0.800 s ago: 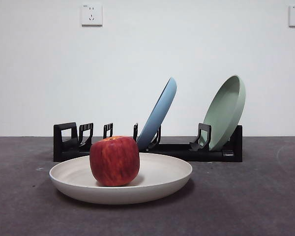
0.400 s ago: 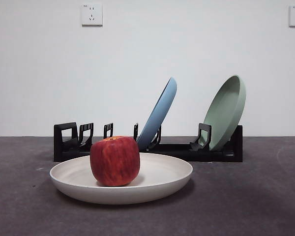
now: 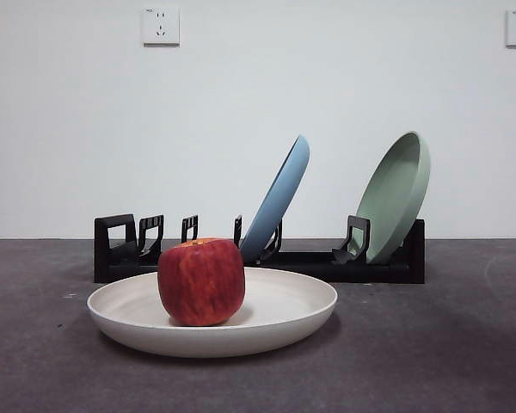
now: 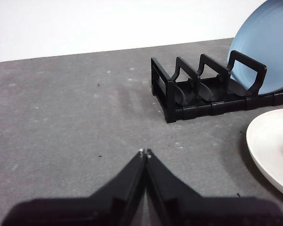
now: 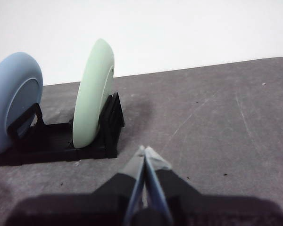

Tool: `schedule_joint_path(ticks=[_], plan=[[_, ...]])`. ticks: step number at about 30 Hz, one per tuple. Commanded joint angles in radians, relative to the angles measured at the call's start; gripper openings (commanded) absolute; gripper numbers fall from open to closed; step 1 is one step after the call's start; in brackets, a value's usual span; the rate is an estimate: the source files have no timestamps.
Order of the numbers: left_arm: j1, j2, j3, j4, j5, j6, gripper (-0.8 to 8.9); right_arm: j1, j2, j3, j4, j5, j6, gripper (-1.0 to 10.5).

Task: Take the yellow plate from the plate rack,put the plate on the table,take the apple from the table,put the apple in the plate

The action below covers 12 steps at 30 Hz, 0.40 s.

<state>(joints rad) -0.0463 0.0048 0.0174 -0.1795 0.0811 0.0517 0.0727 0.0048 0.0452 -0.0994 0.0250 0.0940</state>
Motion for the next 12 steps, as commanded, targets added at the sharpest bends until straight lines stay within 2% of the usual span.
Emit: schedule_joint_path(ticks=[1,8,12], plan=[[0.003,-0.003,-0.014,0.002,-0.001,-0.007,-0.03,0.001,-0.004,-0.029,0.014,-0.029,0.01,0.0],[0.003,-0.003,-0.014,0.002,-0.001,-0.006,-0.03,0.001,-0.004,-0.039,-0.039,-0.132,-0.014,0.0],[0.003,-0.003,-0.014,0.002,-0.001,-0.007,-0.03,0.002,0.009,-0.039,-0.081,-0.132,0.023,0.0]])
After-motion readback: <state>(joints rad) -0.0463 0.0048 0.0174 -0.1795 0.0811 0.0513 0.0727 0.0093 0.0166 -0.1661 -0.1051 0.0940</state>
